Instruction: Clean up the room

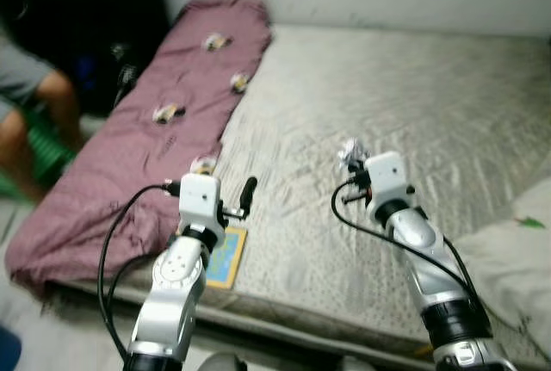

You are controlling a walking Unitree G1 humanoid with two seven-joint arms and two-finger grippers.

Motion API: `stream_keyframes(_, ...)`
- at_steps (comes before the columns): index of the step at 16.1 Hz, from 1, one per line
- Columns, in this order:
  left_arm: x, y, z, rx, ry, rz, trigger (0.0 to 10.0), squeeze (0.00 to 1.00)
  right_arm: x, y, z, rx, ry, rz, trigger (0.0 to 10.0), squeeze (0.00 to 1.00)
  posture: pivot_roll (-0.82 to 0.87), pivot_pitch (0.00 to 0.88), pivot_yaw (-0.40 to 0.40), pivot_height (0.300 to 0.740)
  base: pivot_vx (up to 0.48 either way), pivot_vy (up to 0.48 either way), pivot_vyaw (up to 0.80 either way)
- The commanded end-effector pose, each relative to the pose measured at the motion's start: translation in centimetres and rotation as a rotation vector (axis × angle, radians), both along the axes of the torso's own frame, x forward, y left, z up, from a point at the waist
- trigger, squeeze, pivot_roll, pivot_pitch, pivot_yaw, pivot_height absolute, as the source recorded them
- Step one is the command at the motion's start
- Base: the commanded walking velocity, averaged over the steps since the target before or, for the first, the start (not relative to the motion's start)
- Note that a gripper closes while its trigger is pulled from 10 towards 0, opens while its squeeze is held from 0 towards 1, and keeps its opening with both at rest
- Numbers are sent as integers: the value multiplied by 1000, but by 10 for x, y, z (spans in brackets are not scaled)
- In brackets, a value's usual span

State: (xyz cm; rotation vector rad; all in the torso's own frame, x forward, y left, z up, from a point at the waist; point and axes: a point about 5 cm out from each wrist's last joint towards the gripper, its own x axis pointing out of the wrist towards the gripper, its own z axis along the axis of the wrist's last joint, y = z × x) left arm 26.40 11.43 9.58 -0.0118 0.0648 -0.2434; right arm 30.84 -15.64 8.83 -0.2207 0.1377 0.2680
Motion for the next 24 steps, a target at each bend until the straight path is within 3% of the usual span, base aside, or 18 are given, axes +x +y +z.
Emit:
stream_keyframes(1,0,13,-4,28,6,48,10000,0,1,15,3,22,-16,65,10000,0,-26,0,54,740,0,480,0)
stream_keyframes(4,-2,14,-1,33,-13,61,10000,0,-5,11,-7,109,21,-47,10000,0,-10,15,33,740,0,151,0)
stream_keyframes(7,1,15,6,64,-38,82,10000,0,-16,9,-7,132,-33,-154,10000,0,1,19,26,740,0,0,0)
stream_keyframes(8,3,17,7,38,-41,57,10000,0,-19,8,-5,83,-81,-179,10000,0,0,20,25,740,0,0,0)
stream_keyframes(10,3,21,7,43,-34,49,10000,0,-23,8,-4,152,-73,-211,10000,0,-10,22,30,740,0,0,0)
stream_keyframes(12,0,31,2,57,-27,104,10000,0,-28,-9,2,118,-138,-335,10000,0,-21,23,38,740,0,0,0)
stream_keyframes(15,-4,34,-3,27,-2,143,10000,0,-44,-23,5,161,-157,-374,10000,0,-37,21,48,740,0,0,0)
stream_keyframes(19,6,35,6,33,-39,139,10000,0,-44,-7,3,207,-129,-333,10000,0,-39,24,52,740,0,283,-600)
stream_keyframes(24,2,31,2,50,-38,140,10000,0,-44,-7,2,214,-109,-313,10000,0,-37,23,42,740,0,479,-480)
